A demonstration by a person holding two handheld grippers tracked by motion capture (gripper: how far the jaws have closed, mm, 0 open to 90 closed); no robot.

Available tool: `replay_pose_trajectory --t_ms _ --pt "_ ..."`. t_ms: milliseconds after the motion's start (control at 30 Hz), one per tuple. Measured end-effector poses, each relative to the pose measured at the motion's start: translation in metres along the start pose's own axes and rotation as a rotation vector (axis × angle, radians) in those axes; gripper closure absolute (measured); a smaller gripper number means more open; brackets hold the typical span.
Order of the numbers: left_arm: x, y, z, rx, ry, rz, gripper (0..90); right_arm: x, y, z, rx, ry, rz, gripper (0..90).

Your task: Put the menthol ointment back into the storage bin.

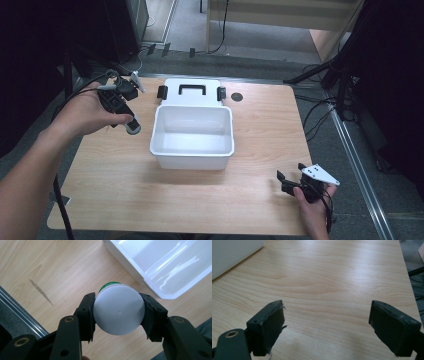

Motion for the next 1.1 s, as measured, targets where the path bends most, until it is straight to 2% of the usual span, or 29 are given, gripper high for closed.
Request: replay_pose_trajectory --t_ms 133,233,300,500,1100 --pt "-0.006 0.003 -0.003 0.014 -0.010 0.001 51.4 0.000 0.000 0.000 0.000 0.003 -0.001 13.3" --pt "-0.009 0.002 -0.006 0.000 -0.022 0.000 51.4 0.000 0.000 0.000 -0.001 0.003 -0.001 13.3" --pt "-0.013 0.004 -0.008 0.009 -0.016 -0.010 51.4 0.000 0.000 0.000 -0.001 0.004 -0.001 13.3" --pt "-0.022 0.007 -0.015 0.011 -0.044 -0.017 51.4 0.000 0.000 0.000 -0.002 0.001 -0.002 13.3" --pt "-0.043 0.000 -0.038 0.026 -0.097 -0.027 51.4 0.000 0.000 0.000 -0.006 0.004 -0.004 13.3"
Point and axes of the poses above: each handheld gripper's, and its own axes: y roughly backward along the jaws, x roughly out of its underside, z roughly to its left, the point moved 6 cm from there along -y, roughly forward along the jaws, and after that the axes turned 13 degrees about y, right-handed, at the moved point
